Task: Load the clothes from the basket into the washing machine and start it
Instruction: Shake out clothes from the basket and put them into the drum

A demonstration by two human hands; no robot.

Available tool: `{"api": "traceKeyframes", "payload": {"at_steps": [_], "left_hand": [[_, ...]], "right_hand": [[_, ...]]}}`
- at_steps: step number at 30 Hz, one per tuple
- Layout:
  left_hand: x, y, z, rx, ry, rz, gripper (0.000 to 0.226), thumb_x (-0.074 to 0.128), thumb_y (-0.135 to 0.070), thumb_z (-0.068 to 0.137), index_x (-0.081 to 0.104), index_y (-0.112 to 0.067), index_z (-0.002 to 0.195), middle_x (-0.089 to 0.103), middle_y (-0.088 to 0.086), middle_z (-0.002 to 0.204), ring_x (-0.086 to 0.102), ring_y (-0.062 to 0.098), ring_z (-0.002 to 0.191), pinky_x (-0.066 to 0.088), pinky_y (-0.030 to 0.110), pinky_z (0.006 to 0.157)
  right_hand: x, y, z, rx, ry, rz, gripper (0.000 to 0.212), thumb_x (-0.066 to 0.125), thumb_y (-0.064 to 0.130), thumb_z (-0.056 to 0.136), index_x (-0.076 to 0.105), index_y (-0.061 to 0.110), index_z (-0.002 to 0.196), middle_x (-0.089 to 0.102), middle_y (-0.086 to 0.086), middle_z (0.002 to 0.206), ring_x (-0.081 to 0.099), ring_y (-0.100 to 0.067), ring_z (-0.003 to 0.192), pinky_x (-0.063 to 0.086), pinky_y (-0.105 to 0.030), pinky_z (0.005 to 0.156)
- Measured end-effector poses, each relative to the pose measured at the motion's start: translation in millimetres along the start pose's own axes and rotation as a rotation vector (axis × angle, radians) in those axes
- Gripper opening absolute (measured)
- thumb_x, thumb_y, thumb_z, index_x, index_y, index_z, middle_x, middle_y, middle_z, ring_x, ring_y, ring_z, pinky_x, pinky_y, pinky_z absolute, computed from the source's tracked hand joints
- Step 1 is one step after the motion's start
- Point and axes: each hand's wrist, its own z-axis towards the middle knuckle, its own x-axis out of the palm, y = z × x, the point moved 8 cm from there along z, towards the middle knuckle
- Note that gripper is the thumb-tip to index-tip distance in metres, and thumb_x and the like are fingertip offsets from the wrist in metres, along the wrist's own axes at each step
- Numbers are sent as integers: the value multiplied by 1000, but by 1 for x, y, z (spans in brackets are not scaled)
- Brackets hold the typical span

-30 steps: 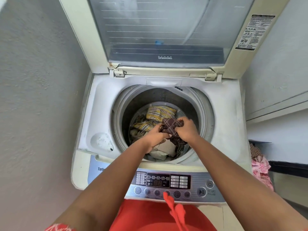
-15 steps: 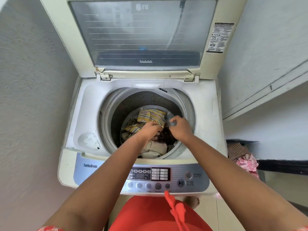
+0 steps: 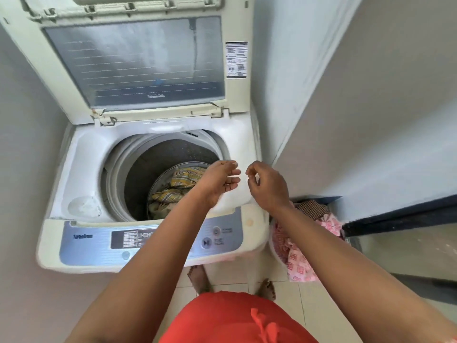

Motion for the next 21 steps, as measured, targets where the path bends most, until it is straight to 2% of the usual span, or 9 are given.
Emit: {"api": "traceKeyframes", "payload": {"at_steps": [3,5,11,15,16,19,21], "left_hand": [[46,-1,-12,19,69,10,5,52,-16,102,57,-17,101,61,4,88,57,15,69,49,25,67],[76,2,-19,32,121,28,7,52,-15,102,55,-14,108,61,4,87,59,15,70,52,26,71],[149,31,-21,-2,218,91,14,52,-17,103,52,-12,116,63,7,95,63,18,79,54,31,79],[193,61,-18,-66,230,146,20,53,-19,102,51,-11,121,62,8,100,63,18,81,56,26,65],[200,68,-17,-78,227,165,21,53,-20,102,51,-12,121,62,8,100,62,18,81,56,26,67],[223,93,-14,-120,244,254,19,51,-18,102,52,-12,120,63,9,103,61,21,88,53,36,86],[231,107,-13,-154,258,322,17,51,-18,102,53,-13,118,63,10,106,61,20,88,53,37,90]], "right_hand": [[-34,-31,-17,17,-60,-26,5,58,13,86,59,18,87,64,4,88,48,-12,63,41,-30,58],[-55,-56,-30,32,-71,-46,6,58,13,86,60,19,87,64,5,88,49,-11,64,43,-30,57],[-110,-126,-69,126,-88,-51,10,60,10,86,64,19,86,66,5,89,53,-10,66,39,-25,59],[-141,-178,-98,235,-85,-69,10,60,10,86,66,19,87,68,4,91,60,-14,73,48,-29,61],[-146,-188,-104,256,-76,-67,10,60,10,87,67,17,88,69,3,92,61,-16,77,50,-31,64],[-160,-220,-125,354,-72,-28,10,60,10,89,68,16,90,69,2,91,63,-18,79,53,-32,69],[-164,-240,-139,434,-78,10,10,61,11,89,68,17,90,70,3,90,64,-17,79,55,-34,71]]}}
